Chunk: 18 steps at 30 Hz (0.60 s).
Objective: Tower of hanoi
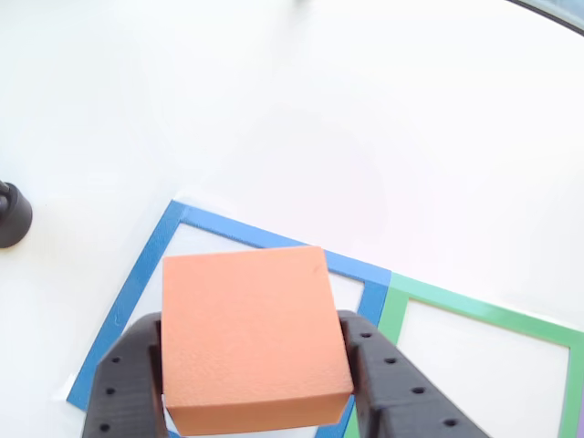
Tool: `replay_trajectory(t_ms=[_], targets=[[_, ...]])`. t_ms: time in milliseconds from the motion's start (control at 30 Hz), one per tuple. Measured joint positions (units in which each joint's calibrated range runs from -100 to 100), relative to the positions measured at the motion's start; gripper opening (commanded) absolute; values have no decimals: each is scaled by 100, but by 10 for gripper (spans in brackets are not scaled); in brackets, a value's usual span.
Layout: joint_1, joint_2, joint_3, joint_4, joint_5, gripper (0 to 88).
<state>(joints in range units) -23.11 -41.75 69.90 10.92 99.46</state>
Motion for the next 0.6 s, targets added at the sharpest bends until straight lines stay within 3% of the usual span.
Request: replay_trajectory(t_ms=[300, 600], targets=[[-152, 2279, 159, -3063, 0, 94], [-152, 3698, 124, -4595, 0, 94]])
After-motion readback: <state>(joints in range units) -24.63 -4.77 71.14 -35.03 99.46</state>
